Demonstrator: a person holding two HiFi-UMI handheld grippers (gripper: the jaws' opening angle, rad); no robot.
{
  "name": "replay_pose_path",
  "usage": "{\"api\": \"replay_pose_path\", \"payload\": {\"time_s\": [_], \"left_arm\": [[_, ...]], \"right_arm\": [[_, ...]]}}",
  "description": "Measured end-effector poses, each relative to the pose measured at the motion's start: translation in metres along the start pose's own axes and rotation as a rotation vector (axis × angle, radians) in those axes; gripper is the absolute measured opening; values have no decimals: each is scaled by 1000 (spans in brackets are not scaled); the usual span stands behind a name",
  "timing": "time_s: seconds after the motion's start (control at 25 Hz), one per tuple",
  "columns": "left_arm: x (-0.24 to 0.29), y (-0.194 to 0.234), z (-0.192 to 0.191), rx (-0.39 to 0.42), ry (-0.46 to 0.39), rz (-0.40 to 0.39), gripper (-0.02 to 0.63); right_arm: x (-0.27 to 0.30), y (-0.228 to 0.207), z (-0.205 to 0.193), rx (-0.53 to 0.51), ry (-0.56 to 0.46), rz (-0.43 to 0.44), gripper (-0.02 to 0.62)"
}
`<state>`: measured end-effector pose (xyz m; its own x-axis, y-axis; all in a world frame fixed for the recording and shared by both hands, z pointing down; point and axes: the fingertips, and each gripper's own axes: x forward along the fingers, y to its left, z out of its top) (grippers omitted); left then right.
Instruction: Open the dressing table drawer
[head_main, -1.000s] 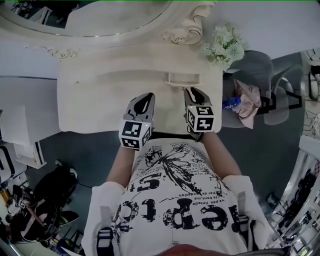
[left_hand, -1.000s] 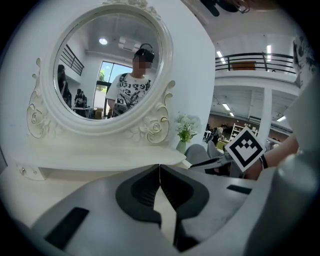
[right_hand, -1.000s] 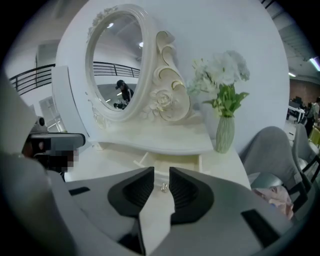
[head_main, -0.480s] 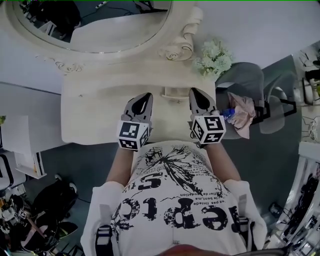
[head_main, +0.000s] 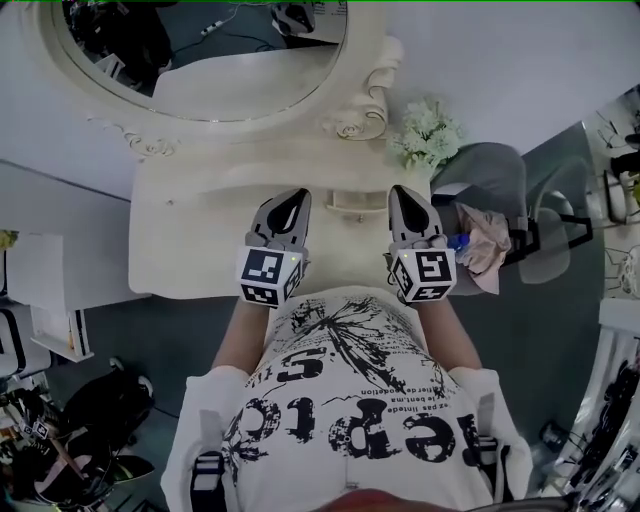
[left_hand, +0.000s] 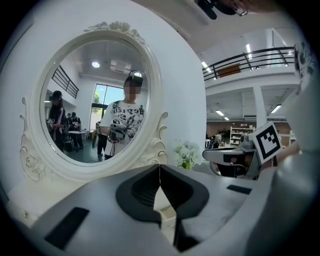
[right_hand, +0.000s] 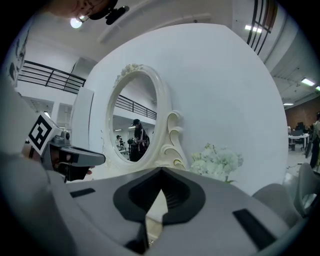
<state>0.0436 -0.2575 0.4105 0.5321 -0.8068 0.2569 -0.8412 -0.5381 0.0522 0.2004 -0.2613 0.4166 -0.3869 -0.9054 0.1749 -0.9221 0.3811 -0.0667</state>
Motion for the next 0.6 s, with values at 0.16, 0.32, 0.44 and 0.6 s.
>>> {"api": "replay_pose_path", "payload": {"time_s": [0.16, 0.32, 0.44, 0.6], "left_arm": [[-2, 0, 1, 8, 1, -2, 20], [-5, 2, 0, -3, 5, 5, 20], [-7, 3, -1, -5, 5, 8, 20], [-8, 3, -3, -7, 8, 8, 20]], "right_arm": [[3, 5, -3, -2, 10, 18, 17], [4, 9, -2, 10, 4, 38, 17], [4, 11, -3, 0, 2, 37, 17], [4, 14, -6, -14, 14, 40, 17]]}}
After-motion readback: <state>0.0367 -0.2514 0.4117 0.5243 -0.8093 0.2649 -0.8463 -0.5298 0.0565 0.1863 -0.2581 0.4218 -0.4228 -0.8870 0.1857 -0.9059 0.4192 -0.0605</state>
